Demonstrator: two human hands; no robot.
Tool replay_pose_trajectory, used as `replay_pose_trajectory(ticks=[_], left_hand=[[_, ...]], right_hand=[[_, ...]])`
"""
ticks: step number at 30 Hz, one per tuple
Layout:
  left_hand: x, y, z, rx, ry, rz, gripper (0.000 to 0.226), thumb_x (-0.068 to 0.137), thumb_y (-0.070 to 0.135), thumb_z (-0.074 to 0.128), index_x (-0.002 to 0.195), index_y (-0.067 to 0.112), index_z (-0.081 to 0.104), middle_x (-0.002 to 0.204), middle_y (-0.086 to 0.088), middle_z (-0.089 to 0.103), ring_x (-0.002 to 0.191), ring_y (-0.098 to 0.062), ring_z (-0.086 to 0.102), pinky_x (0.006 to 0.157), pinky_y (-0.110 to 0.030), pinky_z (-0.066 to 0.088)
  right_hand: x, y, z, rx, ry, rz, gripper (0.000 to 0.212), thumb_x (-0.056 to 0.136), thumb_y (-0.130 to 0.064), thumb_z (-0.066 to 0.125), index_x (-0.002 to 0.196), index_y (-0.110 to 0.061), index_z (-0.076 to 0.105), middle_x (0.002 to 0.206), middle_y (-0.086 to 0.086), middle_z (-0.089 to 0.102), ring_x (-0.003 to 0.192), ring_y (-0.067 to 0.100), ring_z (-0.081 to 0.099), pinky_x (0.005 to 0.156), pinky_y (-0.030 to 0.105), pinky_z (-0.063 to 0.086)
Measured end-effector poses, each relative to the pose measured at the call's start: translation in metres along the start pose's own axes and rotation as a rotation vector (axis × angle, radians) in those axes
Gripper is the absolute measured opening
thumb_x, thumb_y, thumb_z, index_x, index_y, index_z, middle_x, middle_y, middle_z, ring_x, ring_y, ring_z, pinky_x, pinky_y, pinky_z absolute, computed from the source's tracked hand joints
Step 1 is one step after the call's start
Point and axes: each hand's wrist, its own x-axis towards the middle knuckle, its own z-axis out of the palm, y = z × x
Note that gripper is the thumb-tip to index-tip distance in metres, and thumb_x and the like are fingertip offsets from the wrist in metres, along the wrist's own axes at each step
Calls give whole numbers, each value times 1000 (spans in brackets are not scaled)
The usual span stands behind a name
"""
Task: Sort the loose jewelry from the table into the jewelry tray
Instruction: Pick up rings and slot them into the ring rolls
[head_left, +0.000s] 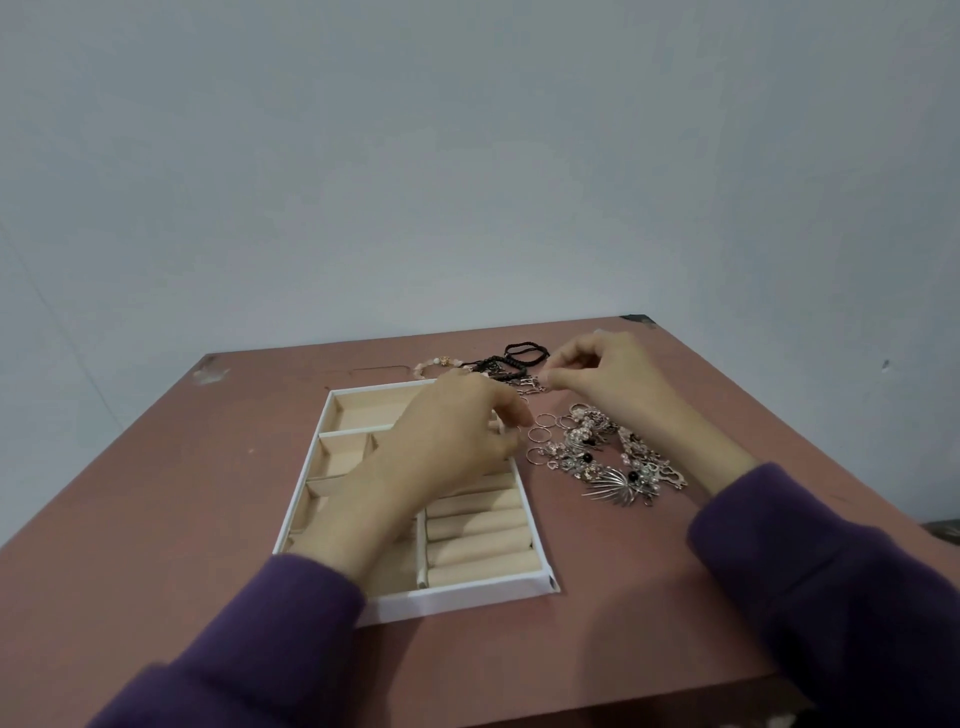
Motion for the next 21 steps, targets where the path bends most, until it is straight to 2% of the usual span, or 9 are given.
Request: replay_pose_trajectory(ticks=[1, 4, 6, 10, 14, 18, 21], left_hand=[[4, 2, 2, 42, -44, 15, 17, 82, 25, 64, 97, 25, 72, 94, 8, 71, 77, -6, 48, 83, -23, 42], [15, 10, 4, 147, -151, 25, 23, 78, 28, 69, 100, 22, 72, 97, 2, 71, 86, -14, 59, 82, -28, 45], [23, 13, 4, 206, -222, 11, 27, 75, 31, 72, 100, 21, 71, 99, 1, 71, 94, -18, 61, 78, -28, 45], [33, 14, 3, 195, -305, -58, 25, 74, 30, 74, 97, 21, 72, 98, 0, 71, 95, -17, 62, 72, -25, 41], [37, 12, 2, 128, -355, -109, 21, 72, 28, 76, 93, 23, 73, 94, 3, 71, 93, -15, 62, 71, -24, 41], [37, 11, 2, 88, -338, -114, 14, 70, 26, 78, 77, 25, 66, 74, 8, 62, 80, -12, 57, 66, -24, 40], [34, 9, 4, 81, -238, -105, 23, 68, 26, 79, 67, 25, 57, 69, 9, 61, 81, -12, 60, 65, -24, 38]], right_hand=[[1, 0, 0, -3, 0, 6, 3, 76, -16, 72, 74, -18, 70, 64, -8, 61, 54, 1, 52, 49, 10, 38], [2, 1, 0, 11, 4, 19, 3, 76, -15, 72, 75, -17, 70, 60, -10, 60, 45, -3, 52, 44, 6, 35], [2, 2, 0, 0, 11, 11, 3, 75, -17, 73, 74, -17, 70, 63, -8, 62, 51, -1, 52, 45, 6, 36], [2, 3, 0, 13, 3, 4, 3, 75, -19, 74, 74, -18, 70, 68, -3, 66, 57, 3, 52, 52, 14, 37], [3, 2, 0, 26, 2, 2, 5, 75, -19, 74, 74, -18, 69, 61, -9, 60, 50, -2, 49, 45, 6, 34], [2, 1, 0, 55, 21, 8, 6, 76, -17, 74, 73, -18, 68, 67, -4, 62, 55, 3, 52, 44, 6, 36], [2, 0, -1, 70, 40, 2, 12, 76, -16, 73, 69, -20, 65, 69, -1, 61, 56, 7, 51, 51, 15, 39]])
